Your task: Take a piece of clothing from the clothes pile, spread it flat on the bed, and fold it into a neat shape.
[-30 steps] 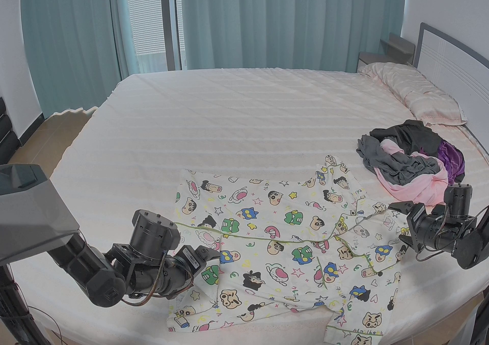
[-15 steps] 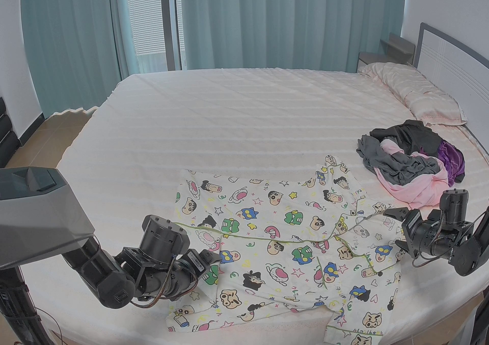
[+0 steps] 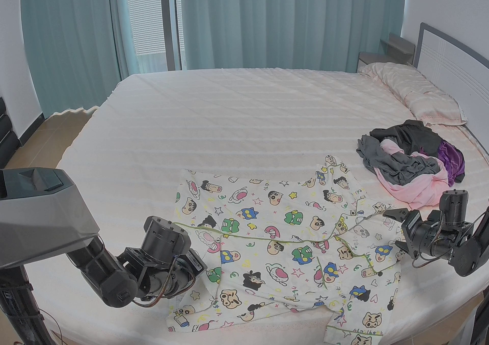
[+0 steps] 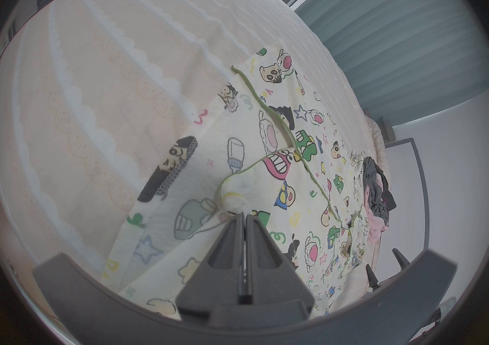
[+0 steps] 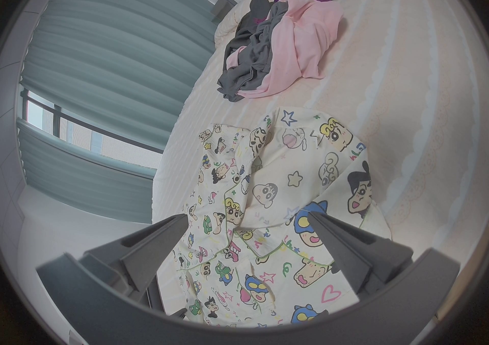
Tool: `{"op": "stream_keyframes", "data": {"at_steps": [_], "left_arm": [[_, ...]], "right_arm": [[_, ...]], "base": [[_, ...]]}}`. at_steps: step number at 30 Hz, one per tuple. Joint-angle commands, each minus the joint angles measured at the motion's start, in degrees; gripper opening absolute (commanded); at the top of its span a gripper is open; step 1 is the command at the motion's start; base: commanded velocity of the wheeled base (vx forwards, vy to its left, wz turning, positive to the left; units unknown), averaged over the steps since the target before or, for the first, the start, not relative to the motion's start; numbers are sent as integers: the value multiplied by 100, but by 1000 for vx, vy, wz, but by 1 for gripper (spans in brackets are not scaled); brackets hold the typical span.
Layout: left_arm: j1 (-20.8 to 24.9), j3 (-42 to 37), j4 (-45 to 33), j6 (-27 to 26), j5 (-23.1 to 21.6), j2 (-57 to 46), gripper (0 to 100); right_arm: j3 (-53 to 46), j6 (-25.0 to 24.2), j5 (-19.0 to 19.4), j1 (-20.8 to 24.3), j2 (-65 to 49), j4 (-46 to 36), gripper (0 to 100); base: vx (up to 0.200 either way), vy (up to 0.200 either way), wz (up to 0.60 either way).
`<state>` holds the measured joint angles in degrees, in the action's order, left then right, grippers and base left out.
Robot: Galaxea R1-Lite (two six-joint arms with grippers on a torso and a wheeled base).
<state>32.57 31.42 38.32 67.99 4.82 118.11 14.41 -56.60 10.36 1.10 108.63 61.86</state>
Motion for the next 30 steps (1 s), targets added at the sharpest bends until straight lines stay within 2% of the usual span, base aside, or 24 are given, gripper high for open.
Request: {"op": "stream_keyframes", "data": {"at_steps": [1, 6, 8, 9, 13, 15, 19, 23, 30], "left_arm": [[-181, 23, 27, -119, 11, -43, 0], [-577, -30, 44, -655, -7, -491, 0], [-594, -30, 44, -673, -7, -509, 0], [-832, -39, 53, -1068, -112, -781, 0], [-1113, 5, 53, -1490, -385, -790, 0], [-1438, 14, 62, -1842, -657, -755, 0], [-1719, 23, 124, -2053, -939, -570, 0], [-1974, 49, 554, -2132, -1281, -342, 0], [-1983, 207, 616, -2237, -1343, -25, 0]], "right_arm": [[0, 0, 10, 5, -9, 2, 100], [0, 0, 10, 5, -26, 2, 100], [0, 0, 1, 5, -26, 2, 100], [0, 0, 10, 22, -26, 2, 100], [-8, 0, 1, 66, -35, 20, 100], [-35, 0, -43, 75, -35, 37, 100], [-43, 9, -43, 75, -17, 116, 100], [-79, 9, -43, 75, 0, 151, 100], [-79, 9, -43, 75, -17, 151, 100]], "base": [[0, 0, 0], [0, 0, 0], [0, 0, 0], [0, 0, 0], [0, 0, 0], [0, 0, 0], [0, 0, 0], [0, 0, 0], [0, 0, 0]]}}
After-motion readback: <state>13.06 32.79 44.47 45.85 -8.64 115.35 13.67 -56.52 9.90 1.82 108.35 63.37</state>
